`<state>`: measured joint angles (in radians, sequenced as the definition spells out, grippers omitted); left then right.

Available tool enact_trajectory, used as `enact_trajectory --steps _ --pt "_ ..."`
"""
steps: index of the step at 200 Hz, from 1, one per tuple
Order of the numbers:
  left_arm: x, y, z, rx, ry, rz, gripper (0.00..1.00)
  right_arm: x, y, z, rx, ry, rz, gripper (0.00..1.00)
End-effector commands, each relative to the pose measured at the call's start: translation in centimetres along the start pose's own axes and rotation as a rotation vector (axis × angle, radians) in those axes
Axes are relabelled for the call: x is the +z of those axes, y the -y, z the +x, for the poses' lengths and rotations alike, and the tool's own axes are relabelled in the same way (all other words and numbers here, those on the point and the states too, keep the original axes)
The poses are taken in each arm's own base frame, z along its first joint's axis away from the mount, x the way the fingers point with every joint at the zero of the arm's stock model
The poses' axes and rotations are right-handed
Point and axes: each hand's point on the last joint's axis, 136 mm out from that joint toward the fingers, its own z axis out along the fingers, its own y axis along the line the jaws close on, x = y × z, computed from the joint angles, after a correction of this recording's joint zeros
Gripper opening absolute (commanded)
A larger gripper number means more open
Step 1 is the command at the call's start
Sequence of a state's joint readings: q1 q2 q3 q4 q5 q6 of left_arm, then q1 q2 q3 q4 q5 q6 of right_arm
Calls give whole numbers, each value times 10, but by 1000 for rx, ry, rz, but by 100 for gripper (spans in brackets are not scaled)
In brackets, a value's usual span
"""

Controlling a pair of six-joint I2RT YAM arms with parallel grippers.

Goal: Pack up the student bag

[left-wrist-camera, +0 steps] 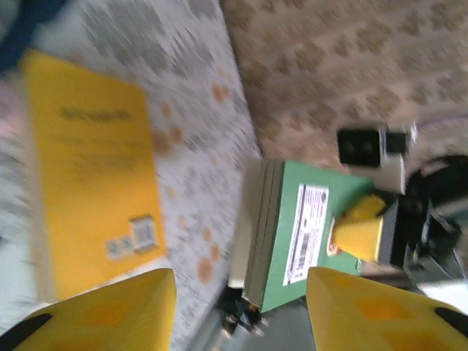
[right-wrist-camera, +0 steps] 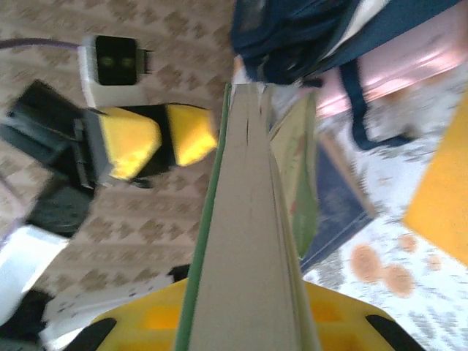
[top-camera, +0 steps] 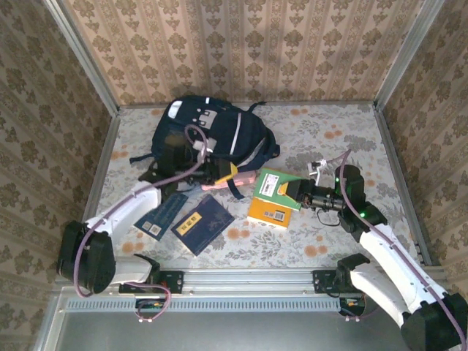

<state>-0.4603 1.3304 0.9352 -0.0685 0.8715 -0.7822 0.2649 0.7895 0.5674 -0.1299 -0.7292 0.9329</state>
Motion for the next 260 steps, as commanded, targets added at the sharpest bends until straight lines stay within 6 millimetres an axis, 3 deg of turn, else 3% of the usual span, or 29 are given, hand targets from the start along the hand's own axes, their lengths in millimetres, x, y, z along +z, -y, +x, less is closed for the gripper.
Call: enact_trajectory --steps 1,14,48,96,119,138,178,224,260 --pt "-8 -44 -19 64 -45 -295 54 -11 30 -3 -54 43 192 0" --pt "0 -48 -39 79 -59 -329 58 -10 32 -3 -57 43 192 0" --pt "22 -90 -95 93 -59 -515 59 -11 32 -10 -91 85 194 0" --pt "42 -134 -168 125 -7 -593 60 -10 30 -13 -118 106 171 0" --pt "56 -150 -192 95 5 -576 60 -6 33 -11 -94 109 145 0" --pt "72 -160 -199 73 -9 -544 60 -5 36 -11 -90 115 148 0" --pt "102 -159 -206 36 -7 -414 59 -4 48 -9 -107 121 179 0" --pt "127 -159 -194 28 -49 -361 50 0 57 -7 -113 100 196 0" --pt "139 -158 -186 8 -76 -316 37 3 62 -4 -111 85 198 0"
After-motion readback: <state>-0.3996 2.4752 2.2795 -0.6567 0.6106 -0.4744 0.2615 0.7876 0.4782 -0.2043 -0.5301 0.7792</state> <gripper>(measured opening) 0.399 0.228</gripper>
